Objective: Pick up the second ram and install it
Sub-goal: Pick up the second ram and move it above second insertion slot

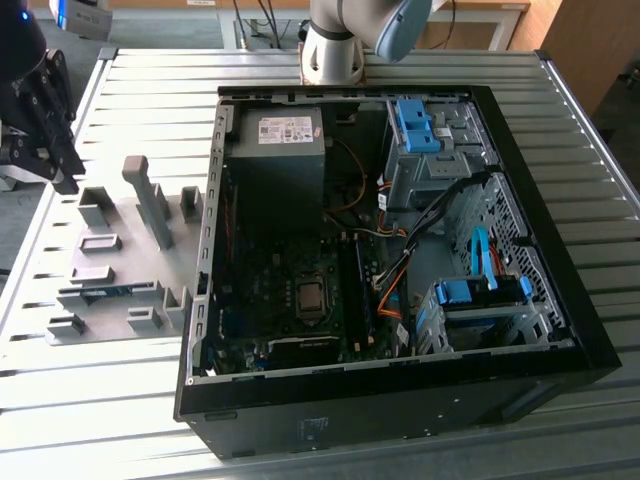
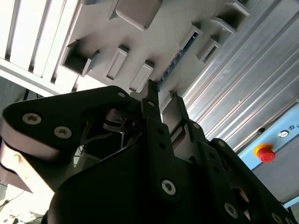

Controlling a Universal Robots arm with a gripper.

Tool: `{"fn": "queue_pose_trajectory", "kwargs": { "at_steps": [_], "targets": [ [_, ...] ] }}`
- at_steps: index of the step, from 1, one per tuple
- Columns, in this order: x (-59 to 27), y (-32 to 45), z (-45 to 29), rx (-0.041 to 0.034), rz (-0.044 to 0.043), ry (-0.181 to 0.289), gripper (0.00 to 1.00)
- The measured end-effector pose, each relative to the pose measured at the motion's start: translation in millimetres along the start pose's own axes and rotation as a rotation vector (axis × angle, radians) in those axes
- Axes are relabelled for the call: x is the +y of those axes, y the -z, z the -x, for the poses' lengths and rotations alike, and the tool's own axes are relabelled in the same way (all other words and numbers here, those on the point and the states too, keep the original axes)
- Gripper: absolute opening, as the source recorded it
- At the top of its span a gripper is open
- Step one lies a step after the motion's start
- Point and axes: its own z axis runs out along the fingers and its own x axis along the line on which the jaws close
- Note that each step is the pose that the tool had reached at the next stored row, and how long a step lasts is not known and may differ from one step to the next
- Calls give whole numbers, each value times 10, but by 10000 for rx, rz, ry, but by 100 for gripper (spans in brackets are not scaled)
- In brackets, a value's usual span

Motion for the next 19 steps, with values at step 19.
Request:
{"fn": "queue_pose_trajectory", "kwargs": {
  "at_steps": [19],
  "targets": [
    [-2, -68, -44, -47, -11, -9, 32]
  ]
}}
